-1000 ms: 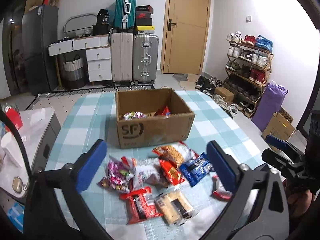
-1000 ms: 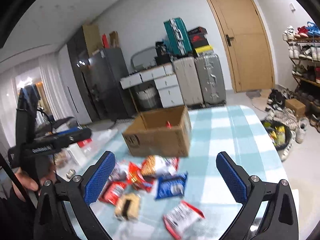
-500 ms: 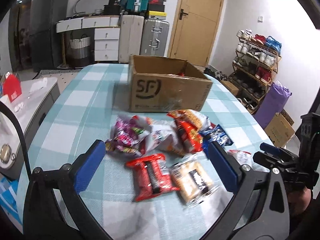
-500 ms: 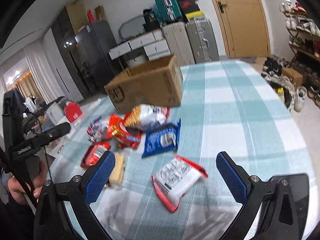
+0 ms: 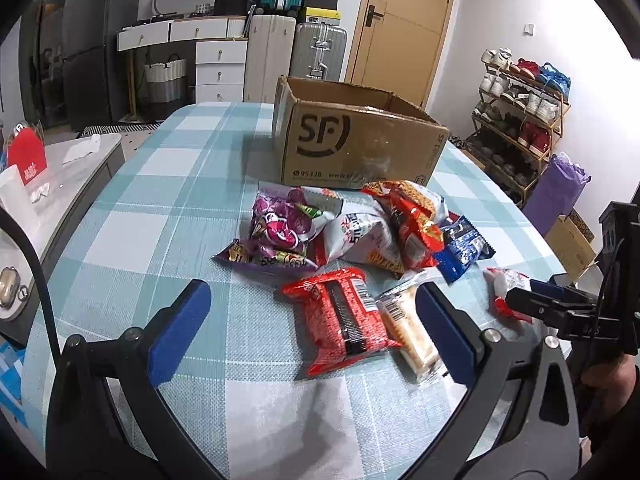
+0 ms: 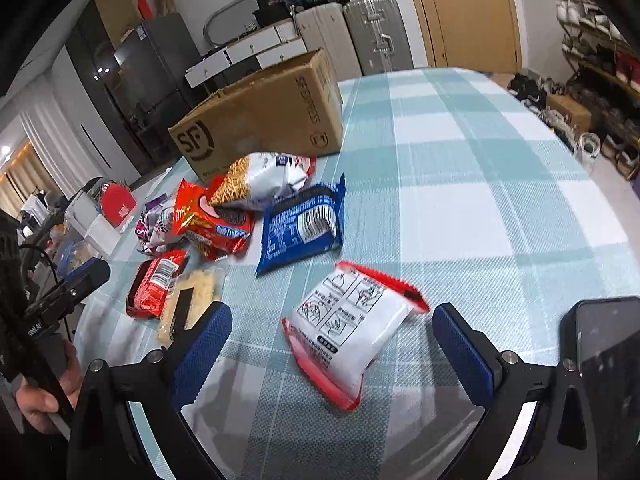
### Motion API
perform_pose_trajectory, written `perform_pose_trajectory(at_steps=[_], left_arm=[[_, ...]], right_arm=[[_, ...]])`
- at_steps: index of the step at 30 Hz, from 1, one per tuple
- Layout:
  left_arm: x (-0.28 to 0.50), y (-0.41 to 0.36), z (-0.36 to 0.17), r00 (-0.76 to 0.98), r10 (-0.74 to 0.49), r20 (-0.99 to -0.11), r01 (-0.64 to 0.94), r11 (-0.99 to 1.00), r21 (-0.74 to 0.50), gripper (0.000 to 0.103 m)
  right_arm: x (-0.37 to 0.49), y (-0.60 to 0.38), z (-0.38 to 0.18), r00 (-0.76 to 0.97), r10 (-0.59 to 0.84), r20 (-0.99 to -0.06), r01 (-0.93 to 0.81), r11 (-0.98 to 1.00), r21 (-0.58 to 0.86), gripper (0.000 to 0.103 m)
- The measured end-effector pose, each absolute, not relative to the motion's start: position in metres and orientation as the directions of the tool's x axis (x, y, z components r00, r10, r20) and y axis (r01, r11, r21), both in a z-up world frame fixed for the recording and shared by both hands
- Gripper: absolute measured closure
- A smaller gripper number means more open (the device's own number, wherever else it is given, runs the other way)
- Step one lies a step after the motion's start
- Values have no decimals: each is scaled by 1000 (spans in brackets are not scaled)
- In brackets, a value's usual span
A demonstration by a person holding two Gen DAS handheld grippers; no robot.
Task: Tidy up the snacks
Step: 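Move both tools back to the pile and grasp the white bread packet with the right gripper, then grasp the red wafer pack with the left gripper while the right gripper holds the white packet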
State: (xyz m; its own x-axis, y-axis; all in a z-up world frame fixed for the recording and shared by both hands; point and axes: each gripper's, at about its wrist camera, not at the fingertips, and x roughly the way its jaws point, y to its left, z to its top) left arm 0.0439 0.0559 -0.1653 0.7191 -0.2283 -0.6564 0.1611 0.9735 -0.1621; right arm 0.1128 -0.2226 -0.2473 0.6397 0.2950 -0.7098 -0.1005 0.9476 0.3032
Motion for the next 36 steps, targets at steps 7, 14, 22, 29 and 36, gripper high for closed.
perform_pose_trajectory(at_steps=[7, 14, 22, 29, 36], left_arm=[[44, 56, -174, 719, -213, -661, 164, 977, -136, 1], [44, 60, -180, 714, -218, -666, 151, 976, -157, 1], [47, 62, -186, 704, -232, -671, 159, 973, -170, 1], [48, 61, -188, 689, -232, -686, 151, 973, -177, 1], [49, 58, -190, 683, -226, -695, 160, 974, -159, 1]], right_arm=[[117, -216, -249, 634, 252, -731, -97, 964, 248, 8], [125, -204, -249, 631, 177, -756, -104, 984, 144, 21], [124, -190, -253, 611, 126, -781, -181, 983, 16, 33], [114, -188, -251, 620, 175, -765, -256, 966, 13, 54], [118, -207, -243, 627, 293, -722, -255, 953, 164, 60]])
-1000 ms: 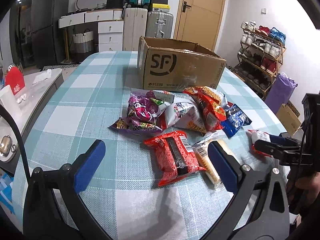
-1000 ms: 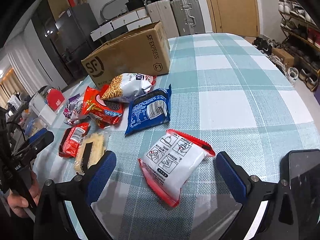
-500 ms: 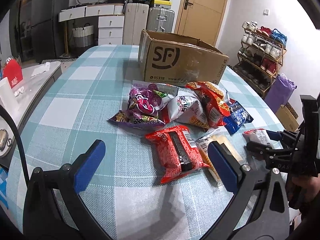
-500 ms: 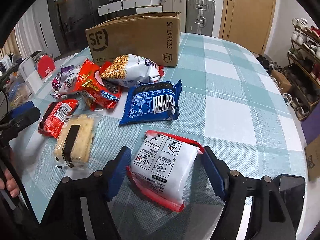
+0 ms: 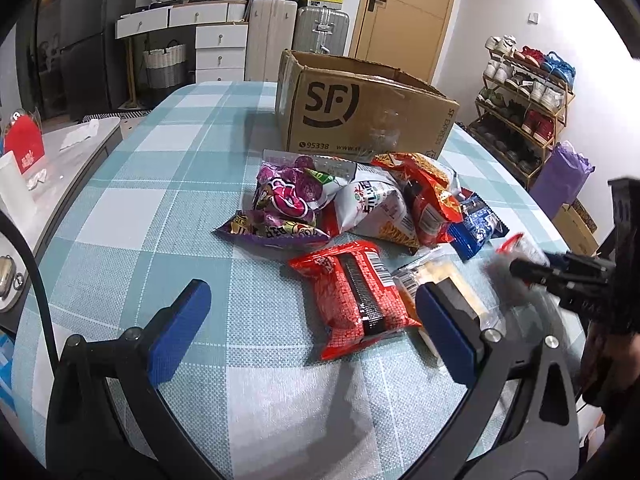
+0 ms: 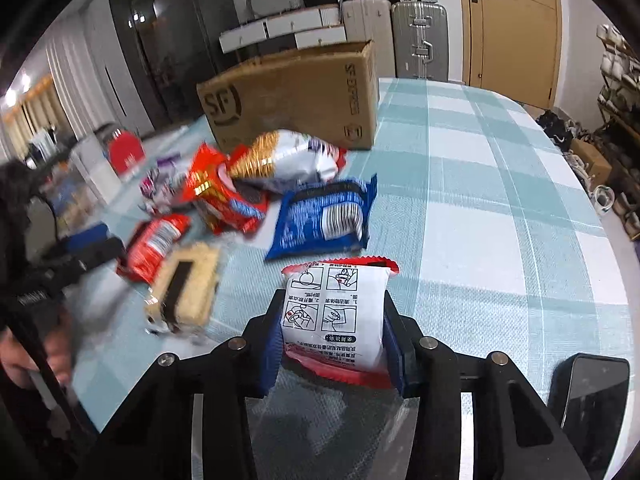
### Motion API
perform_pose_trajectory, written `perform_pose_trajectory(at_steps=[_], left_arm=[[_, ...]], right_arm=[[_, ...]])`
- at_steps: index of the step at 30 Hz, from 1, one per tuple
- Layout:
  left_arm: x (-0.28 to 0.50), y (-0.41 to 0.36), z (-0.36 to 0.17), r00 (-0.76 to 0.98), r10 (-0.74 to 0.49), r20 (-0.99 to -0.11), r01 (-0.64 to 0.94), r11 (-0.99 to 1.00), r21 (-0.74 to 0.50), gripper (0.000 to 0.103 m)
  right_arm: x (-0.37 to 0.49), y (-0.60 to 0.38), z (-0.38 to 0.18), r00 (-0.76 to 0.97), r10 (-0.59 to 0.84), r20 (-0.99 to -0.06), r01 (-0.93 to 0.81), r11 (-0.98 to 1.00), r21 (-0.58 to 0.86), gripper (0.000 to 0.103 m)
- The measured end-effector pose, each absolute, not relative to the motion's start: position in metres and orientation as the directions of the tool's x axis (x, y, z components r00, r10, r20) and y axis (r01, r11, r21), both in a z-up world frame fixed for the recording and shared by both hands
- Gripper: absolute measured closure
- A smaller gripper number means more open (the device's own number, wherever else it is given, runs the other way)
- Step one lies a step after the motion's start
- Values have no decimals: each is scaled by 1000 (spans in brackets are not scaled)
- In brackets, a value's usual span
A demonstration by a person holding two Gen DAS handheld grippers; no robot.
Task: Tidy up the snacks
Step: 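Grasp the red wafer pack with the left gripper while the right gripper holds the white packet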
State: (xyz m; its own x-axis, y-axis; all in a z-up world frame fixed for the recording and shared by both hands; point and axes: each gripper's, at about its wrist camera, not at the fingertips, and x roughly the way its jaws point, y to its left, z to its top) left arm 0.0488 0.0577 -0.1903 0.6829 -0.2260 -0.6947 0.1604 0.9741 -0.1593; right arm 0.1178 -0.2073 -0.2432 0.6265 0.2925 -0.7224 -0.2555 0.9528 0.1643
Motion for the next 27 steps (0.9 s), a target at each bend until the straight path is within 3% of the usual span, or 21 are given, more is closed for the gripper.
perform_pose_trajectory(at_steps=[6, 15, 27], left_arm=[[54, 52, -194, 669, -219, -710, 167, 975, -143, 1], [62, 45, -200, 643, -195, -740, 170, 979, -110, 1], [67, 41, -204, 627, -181, -757, 170, 981, -93, 1]], right_arm=[[131, -219, -232, 650, 389, -653, -272, 921, 278, 60], [145, -228, -221, 701, 456, -548, -313, 888, 338, 60], [141, -240, -217, 736, 463, -494, -290, 875, 389, 60]])
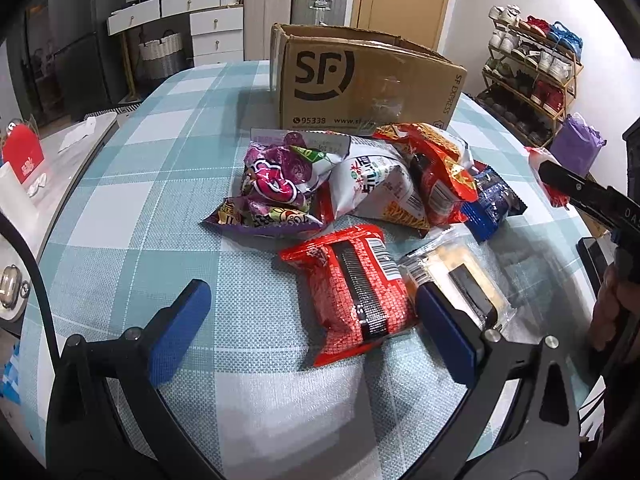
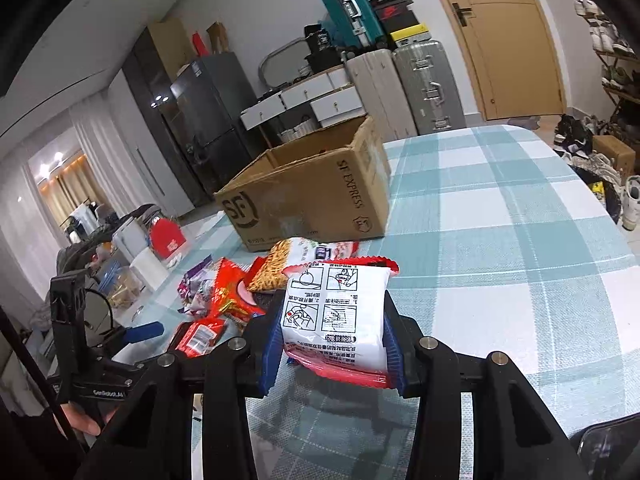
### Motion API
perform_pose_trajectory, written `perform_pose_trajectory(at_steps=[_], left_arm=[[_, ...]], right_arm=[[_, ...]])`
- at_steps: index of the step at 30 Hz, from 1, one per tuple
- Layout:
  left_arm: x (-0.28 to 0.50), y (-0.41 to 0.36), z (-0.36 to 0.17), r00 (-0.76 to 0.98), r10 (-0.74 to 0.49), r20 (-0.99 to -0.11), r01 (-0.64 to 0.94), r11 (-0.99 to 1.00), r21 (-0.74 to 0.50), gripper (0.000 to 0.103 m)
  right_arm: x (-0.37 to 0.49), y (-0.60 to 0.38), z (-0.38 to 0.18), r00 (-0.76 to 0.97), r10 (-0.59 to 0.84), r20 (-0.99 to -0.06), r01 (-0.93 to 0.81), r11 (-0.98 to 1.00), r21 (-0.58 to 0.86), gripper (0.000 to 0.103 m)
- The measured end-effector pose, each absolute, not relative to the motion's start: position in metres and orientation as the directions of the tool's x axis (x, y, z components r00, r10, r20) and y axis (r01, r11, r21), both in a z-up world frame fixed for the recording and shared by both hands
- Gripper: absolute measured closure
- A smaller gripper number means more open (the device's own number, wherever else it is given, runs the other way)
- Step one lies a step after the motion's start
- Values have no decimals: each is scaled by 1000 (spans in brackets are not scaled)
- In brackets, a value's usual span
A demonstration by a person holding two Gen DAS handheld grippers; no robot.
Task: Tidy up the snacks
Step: 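Grasp the red wafer pack with the left gripper while the right gripper holds the white packet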
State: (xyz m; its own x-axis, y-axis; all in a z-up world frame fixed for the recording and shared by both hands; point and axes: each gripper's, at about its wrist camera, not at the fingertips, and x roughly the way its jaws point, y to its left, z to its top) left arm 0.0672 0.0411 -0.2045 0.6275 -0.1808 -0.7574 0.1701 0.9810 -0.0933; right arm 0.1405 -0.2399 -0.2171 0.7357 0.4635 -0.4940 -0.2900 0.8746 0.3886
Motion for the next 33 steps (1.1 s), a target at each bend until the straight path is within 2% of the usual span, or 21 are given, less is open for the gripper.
perform_pose_trajectory(at_steps=[8, 17, 23, 26, 29, 30, 32, 33], left_arm=[[75, 36, -206, 601, -171, -780, 168, 982, -86, 1], [97, 23, -216, 570, -88, -817, 140, 990, -10, 1], [110, 24, -220, 541, -81, -837, 106, 994, -27, 3], [113, 22, -220, 538, -76, -839, 117, 993, -15, 9], [111, 20, -217, 547, -91, -832, 135, 991, -19, 26], [109, 19, -216, 551, -96, -829, 140, 990, -22, 36], [106, 17, -214, 552, -107, -827, 153, 988, -26, 45], [102, 17, -213, 554, -108, -826, 154, 988, -26, 54]], right_arm=[[135, -241, -215, 755, 451, -475, -292, 881, 371, 59], [126, -249, -211, 790, 446, -421, -291, 877, 381, 59], [124, -252, -211, 788, 462, -407, -303, 866, 398, 59], [122, -254, -211, 794, 464, -393, -304, 863, 404, 59], [120, -254, -210, 796, 466, -386, -308, 861, 404, 59], [120, -254, -210, 796, 467, -385, -309, 861, 404, 59], [120, -254, -210, 796, 467, -384, -310, 860, 405, 59], [119, -254, -210, 796, 468, -383, -310, 860, 406, 59]])
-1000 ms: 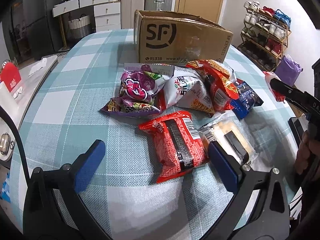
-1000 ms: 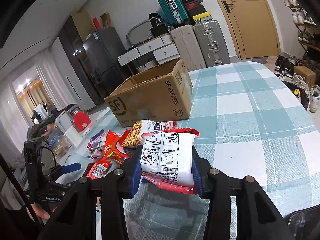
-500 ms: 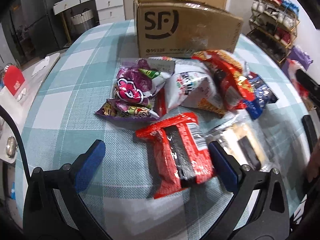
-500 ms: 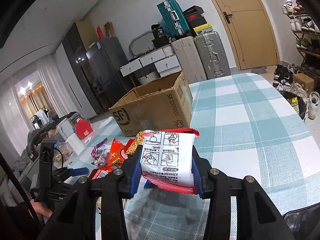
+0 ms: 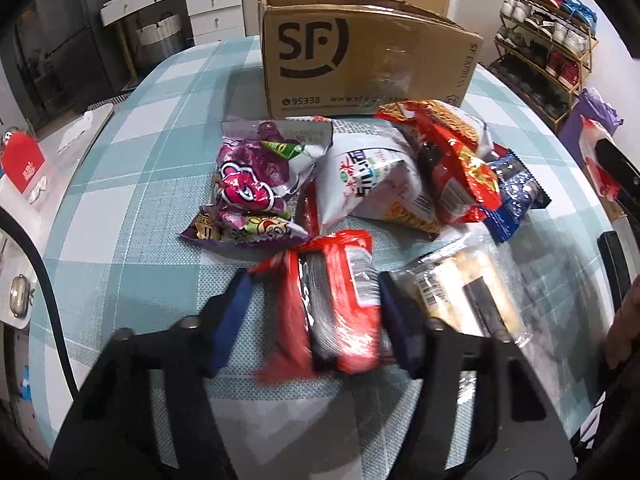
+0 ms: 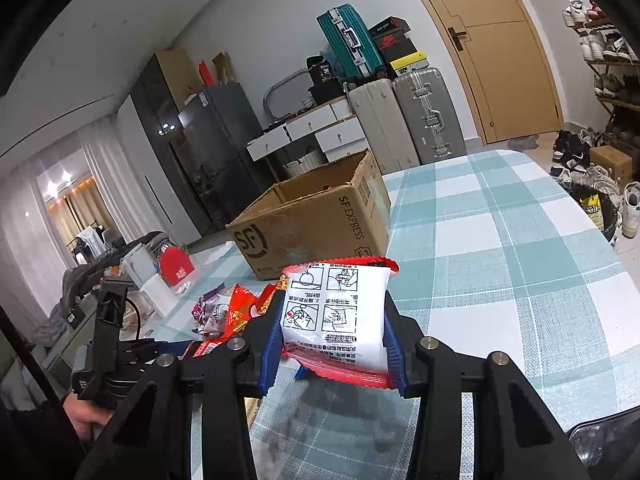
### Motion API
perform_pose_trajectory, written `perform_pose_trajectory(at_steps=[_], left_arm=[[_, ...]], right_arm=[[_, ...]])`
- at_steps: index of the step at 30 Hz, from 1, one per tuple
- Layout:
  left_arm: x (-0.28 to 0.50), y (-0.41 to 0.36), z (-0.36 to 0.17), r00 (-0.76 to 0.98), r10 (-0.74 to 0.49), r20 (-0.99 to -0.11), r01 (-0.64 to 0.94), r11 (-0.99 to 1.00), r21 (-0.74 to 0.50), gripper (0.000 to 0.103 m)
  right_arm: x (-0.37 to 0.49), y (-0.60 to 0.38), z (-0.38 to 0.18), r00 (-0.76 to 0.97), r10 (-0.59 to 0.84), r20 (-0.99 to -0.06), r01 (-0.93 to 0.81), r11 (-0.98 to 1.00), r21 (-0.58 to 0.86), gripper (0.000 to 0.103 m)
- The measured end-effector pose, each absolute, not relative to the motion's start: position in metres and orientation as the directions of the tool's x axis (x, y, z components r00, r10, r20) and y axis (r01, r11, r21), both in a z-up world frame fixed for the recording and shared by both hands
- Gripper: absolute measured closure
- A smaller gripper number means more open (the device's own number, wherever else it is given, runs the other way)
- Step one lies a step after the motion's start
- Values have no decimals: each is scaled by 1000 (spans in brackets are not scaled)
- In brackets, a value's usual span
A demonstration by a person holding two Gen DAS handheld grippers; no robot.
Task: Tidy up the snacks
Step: 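Grasp the red wafer pack with the left gripper while the right gripper holds the white packet, then carry the red wafer pack and white packet over the SF box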
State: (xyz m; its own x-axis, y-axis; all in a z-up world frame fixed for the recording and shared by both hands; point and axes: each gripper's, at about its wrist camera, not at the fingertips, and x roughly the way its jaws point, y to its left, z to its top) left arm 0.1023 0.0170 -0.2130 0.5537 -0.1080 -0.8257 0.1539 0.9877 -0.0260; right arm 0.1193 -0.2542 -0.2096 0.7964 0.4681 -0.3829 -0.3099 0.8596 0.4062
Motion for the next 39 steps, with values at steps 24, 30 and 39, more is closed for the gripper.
perform_pose_trajectory(at_steps=[24, 30, 39], left_arm=[[77, 29, -189, 545, -130, -829, 131, 989, -70, 58], [71, 47, -165, 578, -153, -802, 113, 988, -107, 58], [66, 56, -121, 644, -204, -737, 158, 979, -132, 58]], right_arm=[[114, -254, -205, 809, 468, -354, -319, 857, 404, 59], [120, -257, -209, 786, 491, -375, -318, 842, 435, 59], [115, -248, -204, 794, 470, -386, -323, 863, 388, 59]])
